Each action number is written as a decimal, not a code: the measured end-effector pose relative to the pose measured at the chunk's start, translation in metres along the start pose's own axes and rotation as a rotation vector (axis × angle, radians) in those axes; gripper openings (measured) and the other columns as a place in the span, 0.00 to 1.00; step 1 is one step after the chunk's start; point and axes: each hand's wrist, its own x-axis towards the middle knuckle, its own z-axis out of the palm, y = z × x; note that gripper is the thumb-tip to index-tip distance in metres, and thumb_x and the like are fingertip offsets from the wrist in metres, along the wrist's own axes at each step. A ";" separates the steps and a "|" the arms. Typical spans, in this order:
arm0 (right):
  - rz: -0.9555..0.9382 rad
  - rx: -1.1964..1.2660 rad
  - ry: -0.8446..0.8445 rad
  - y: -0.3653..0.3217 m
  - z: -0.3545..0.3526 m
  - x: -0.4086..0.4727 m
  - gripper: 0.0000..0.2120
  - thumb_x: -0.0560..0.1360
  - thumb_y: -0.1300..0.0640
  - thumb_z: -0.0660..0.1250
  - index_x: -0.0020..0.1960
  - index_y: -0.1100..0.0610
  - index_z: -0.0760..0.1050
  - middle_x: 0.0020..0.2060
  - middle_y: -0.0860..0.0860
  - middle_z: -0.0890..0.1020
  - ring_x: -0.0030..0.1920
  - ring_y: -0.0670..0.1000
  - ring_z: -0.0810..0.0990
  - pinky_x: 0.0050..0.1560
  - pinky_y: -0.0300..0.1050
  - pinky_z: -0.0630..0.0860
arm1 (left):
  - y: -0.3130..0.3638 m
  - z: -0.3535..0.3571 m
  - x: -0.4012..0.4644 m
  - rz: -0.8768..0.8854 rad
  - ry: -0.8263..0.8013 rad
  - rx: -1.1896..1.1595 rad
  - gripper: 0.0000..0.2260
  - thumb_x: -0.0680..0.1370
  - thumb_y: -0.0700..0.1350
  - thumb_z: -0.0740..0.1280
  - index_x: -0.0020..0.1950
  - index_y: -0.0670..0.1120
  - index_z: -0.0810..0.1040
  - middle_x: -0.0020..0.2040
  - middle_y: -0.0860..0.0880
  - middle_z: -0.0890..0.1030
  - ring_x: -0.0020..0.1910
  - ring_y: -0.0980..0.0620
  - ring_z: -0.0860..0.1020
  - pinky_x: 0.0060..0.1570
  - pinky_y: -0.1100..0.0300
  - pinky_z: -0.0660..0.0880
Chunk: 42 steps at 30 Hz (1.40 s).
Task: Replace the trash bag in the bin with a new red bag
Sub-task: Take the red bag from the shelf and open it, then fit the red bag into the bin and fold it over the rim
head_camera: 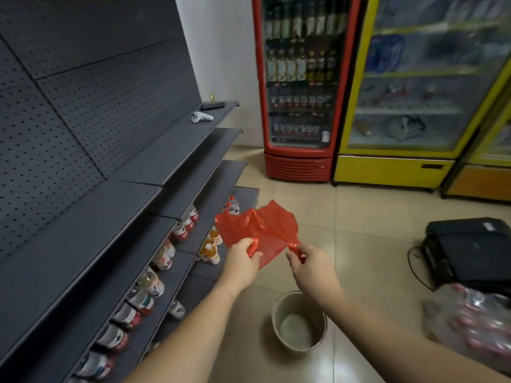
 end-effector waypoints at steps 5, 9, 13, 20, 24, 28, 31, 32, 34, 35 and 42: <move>0.140 -0.053 -0.059 0.041 -0.023 0.002 0.09 0.75 0.51 0.67 0.43 0.56 0.81 0.36 0.53 0.84 0.40 0.55 0.82 0.42 0.50 0.79 | -0.009 0.042 0.011 -0.080 -0.149 -0.014 0.12 0.78 0.43 0.68 0.60 0.42 0.79 0.46 0.47 0.85 0.35 0.58 0.82 0.34 0.63 0.78; 0.238 -0.123 -0.092 0.067 -0.023 0.003 0.08 0.75 0.52 0.67 0.46 0.57 0.81 0.39 0.55 0.85 0.43 0.56 0.83 0.42 0.44 0.76 | -0.019 0.074 0.018 -0.112 -0.231 -0.056 0.09 0.80 0.41 0.66 0.60 0.45 0.78 0.43 0.48 0.84 0.29 0.60 0.78 0.25 0.71 0.69; 0.351 -0.182 -0.129 0.092 -0.010 0.007 0.07 0.76 0.53 0.66 0.46 0.56 0.80 0.40 0.55 0.85 0.42 0.56 0.82 0.39 0.43 0.71 | -0.040 0.103 0.033 -0.151 -0.349 -0.088 0.10 0.80 0.38 0.65 0.61 0.44 0.78 0.47 0.47 0.84 0.34 0.56 0.80 0.31 0.69 0.75; 0.518 -0.206 -0.163 0.141 0.029 0.013 0.07 0.76 0.54 0.67 0.39 0.50 0.75 0.32 0.49 0.79 0.42 0.56 0.81 0.39 0.40 0.67 | -0.106 0.155 0.072 -0.257 -0.487 -0.162 0.11 0.80 0.37 0.63 0.61 0.44 0.78 0.40 0.50 0.82 0.34 0.54 0.81 0.34 0.62 0.76; 0.550 -0.170 -0.183 0.175 0.057 0.022 0.05 0.76 0.55 0.67 0.43 0.51 0.81 0.41 0.53 0.87 0.47 0.53 0.84 0.36 0.38 0.67 | -0.147 0.187 0.094 -0.283 -0.524 -0.136 0.11 0.80 0.38 0.63 0.61 0.45 0.77 0.42 0.51 0.83 0.34 0.55 0.81 0.33 0.62 0.75; 0.575 -0.179 -0.195 0.232 0.092 0.031 0.08 0.76 0.54 0.66 0.50 0.56 0.82 0.44 0.54 0.86 0.45 0.54 0.83 0.40 0.38 0.68 | -0.192 0.231 0.115 -0.301 -0.519 -0.107 0.13 0.81 0.38 0.64 0.64 0.43 0.76 0.43 0.50 0.83 0.33 0.56 0.81 0.29 0.64 0.74; 0.590 -0.172 -0.203 0.276 0.119 0.037 0.08 0.77 0.54 0.66 0.50 0.54 0.83 0.40 0.52 0.84 0.40 0.51 0.79 0.40 0.37 0.68 | -0.223 0.265 0.131 -0.303 -0.489 -0.094 0.11 0.81 0.38 0.64 0.62 0.43 0.78 0.43 0.50 0.83 0.34 0.55 0.81 0.29 0.67 0.73; 0.592 -0.170 -0.206 0.291 0.128 0.038 0.07 0.77 0.54 0.66 0.48 0.53 0.82 0.36 0.49 0.81 0.39 0.50 0.78 0.40 0.37 0.68 | -0.233 0.275 0.135 -0.300 -0.481 -0.086 0.09 0.81 0.38 0.64 0.60 0.44 0.78 0.43 0.50 0.83 0.34 0.55 0.81 0.29 0.67 0.73; 0.588 -0.175 -0.208 0.320 0.148 0.042 0.08 0.76 0.53 0.66 0.39 0.49 0.78 0.31 0.46 0.77 0.38 0.50 0.78 0.38 0.38 0.69 | -0.254 0.294 0.145 -0.301 -0.462 -0.086 0.08 0.81 0.37 0.63 0.55 0.45 0.79 0.43 0.48 0.84 0.34 0.54 0.80 0.32 0.64 0.74; 0.585 -0.191 -0.207 0.335 0.159 0.044 0.09 0.76 0.52 0.66 0.37 0.49 0.75 0.30 0.46 0.76 0.37 0.51 0.78 0.37 0.39 0.68 | -0.265 0.304 0.149 -0.302 -0.453 -0.086 0.08 0.80 0.36 0.63 0.53 0.45 0.80 0.43 0.47 0.84 0.34 0.54 0.79 0.33 0.62 0.75; 0.555 -0.209 -0.181 0.415 0.221 0.061 0.07 0.76 0.51 0.66 0.42 0.53 0.78 0.30 0.47 0.76 0.35 0.51 0.75 0.33 0.40 0.67 | -0.326 0.356 0.182 -0.296 -0.383 -0.057 0.08 0.81 0.38 0.62 0.57 0.46 0.79 0.41 0.48 0.83 0.35 0.53 0.80 0.29 0.63 0.73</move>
